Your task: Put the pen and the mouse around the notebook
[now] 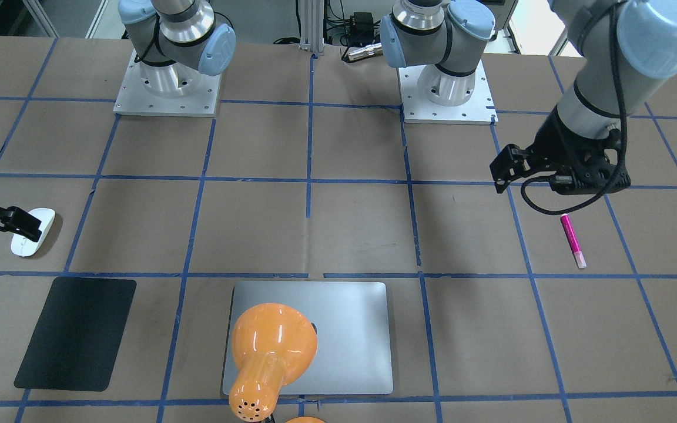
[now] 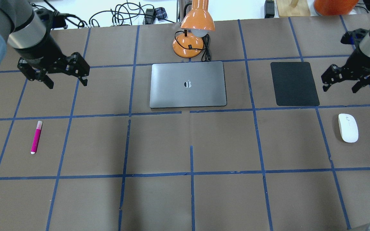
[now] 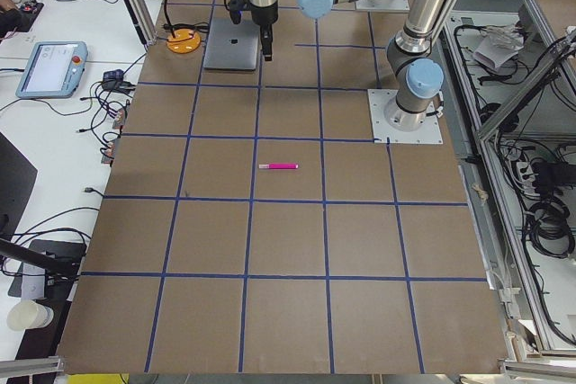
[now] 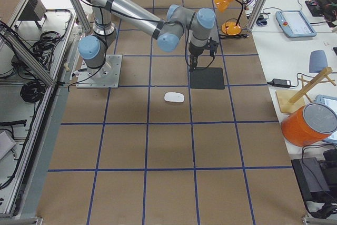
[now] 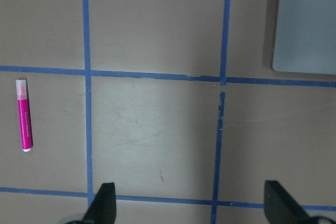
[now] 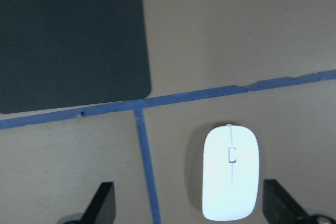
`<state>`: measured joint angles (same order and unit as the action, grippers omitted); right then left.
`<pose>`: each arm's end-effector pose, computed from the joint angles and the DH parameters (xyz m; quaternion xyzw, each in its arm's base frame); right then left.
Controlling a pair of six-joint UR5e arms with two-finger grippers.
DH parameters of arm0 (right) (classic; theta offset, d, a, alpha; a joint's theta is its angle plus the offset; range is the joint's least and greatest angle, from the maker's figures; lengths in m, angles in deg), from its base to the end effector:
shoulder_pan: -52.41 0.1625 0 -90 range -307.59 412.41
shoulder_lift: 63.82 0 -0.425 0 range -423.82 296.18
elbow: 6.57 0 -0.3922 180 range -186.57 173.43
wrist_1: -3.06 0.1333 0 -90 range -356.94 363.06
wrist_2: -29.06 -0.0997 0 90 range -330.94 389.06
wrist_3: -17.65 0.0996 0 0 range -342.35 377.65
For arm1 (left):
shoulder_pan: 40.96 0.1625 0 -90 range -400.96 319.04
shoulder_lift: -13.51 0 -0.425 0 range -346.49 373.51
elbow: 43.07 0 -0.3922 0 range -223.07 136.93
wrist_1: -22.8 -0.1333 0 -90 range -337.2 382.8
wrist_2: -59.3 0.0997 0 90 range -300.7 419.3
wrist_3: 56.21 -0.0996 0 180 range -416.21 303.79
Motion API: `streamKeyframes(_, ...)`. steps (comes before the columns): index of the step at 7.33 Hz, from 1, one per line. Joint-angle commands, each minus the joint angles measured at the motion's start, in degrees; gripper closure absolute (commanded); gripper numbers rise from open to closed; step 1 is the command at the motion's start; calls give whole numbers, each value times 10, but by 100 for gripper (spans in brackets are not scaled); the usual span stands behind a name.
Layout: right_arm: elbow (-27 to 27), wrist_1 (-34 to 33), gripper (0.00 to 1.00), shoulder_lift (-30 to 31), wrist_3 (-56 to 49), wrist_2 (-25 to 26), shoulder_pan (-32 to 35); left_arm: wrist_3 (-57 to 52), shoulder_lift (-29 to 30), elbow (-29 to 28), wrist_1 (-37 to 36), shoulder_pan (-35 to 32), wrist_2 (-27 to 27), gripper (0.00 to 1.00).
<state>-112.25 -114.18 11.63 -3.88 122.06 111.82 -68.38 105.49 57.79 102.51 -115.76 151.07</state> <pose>-0.1645 -0.5300 0.2719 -0.0782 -0.9962 -0.0349 0.0121 0.0034 -0.5092 0.3962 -0.0261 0.9993 0.0253 0.0097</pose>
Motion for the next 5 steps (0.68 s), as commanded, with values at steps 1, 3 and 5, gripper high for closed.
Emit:
streamKeyframes(1, -75, -92, 0, -14, -31, 36, -32, -141, 15, 153, -206, 109, -1, 0)
streamKeyframes(3, -92, -119, 0, -19, -47, 33, -32, -298, 52, 251, -390, 210, -7, 0)
streamKeyframes(5, -94, -121, 0, -47, -64, 31, -35, -340, 110, 251, -418, 257, -43, 0)
